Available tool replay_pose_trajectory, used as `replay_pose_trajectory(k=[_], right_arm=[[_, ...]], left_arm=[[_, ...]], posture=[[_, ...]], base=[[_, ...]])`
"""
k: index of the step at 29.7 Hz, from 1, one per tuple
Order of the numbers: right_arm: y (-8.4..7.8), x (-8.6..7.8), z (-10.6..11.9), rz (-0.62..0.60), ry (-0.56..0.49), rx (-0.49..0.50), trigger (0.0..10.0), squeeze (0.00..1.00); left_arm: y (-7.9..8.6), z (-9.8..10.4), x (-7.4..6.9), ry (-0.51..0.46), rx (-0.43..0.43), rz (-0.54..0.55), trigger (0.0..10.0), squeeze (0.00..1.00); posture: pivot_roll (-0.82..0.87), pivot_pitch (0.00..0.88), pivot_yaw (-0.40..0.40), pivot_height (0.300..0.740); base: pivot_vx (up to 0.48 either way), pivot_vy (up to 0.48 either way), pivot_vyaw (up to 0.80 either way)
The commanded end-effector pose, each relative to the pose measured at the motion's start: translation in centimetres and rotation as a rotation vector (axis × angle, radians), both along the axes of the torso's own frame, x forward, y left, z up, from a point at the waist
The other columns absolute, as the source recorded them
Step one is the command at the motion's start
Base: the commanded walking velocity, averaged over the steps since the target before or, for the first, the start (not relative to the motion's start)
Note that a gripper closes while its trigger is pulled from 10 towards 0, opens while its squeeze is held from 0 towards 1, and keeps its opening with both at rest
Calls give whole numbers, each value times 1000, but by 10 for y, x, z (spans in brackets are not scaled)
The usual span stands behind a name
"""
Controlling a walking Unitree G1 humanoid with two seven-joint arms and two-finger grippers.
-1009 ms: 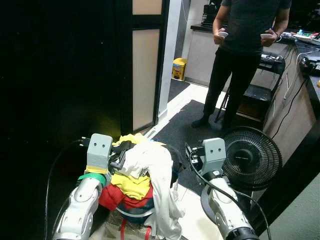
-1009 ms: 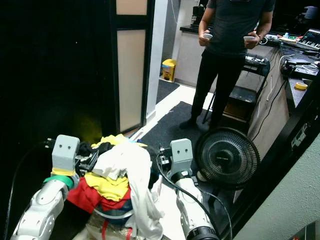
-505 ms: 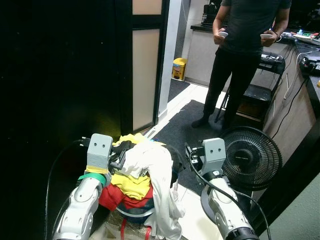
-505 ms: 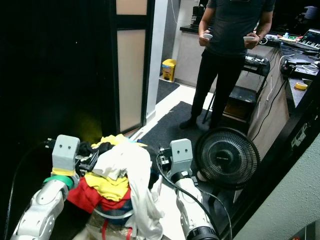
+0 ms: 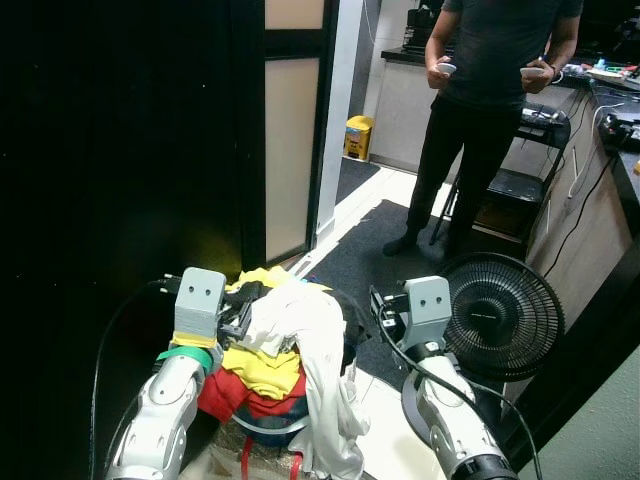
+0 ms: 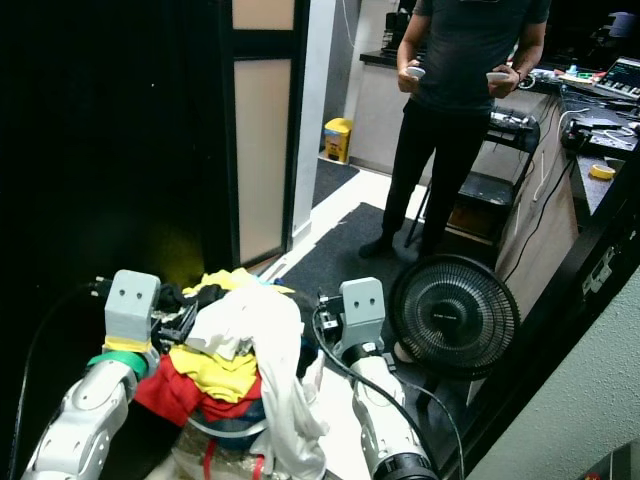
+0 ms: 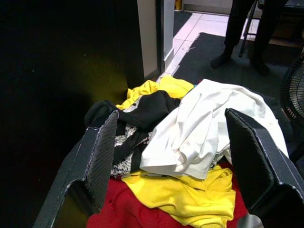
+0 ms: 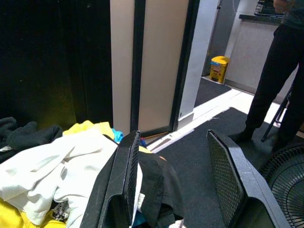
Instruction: Clothes washing
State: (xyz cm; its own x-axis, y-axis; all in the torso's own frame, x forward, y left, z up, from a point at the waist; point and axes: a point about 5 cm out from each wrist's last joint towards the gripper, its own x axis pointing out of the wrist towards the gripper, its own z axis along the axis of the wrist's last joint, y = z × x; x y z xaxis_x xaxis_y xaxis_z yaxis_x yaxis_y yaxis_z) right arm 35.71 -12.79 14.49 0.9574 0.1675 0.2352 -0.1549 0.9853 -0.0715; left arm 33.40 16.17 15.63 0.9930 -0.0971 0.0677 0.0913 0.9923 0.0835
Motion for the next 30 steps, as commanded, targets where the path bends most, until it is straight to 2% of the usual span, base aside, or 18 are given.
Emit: replay_pose_trajectory(k=[1, 30], right_arm=[[-1, -2, -8, -4, 31, 1, 10000, 0], [-1, -3, -11, -4, 37, 6, 10000, 0]], left_arm=[[-1, -8, -2, 23, 1, -3, 10000, 0], [0, -14, -4, 47, -6, 4, 10000, 0]], posture=[[0, 10, 13, 740], [0, 17, 14, 740]], base=[[0, 0, 0], [0, 0, 0]])
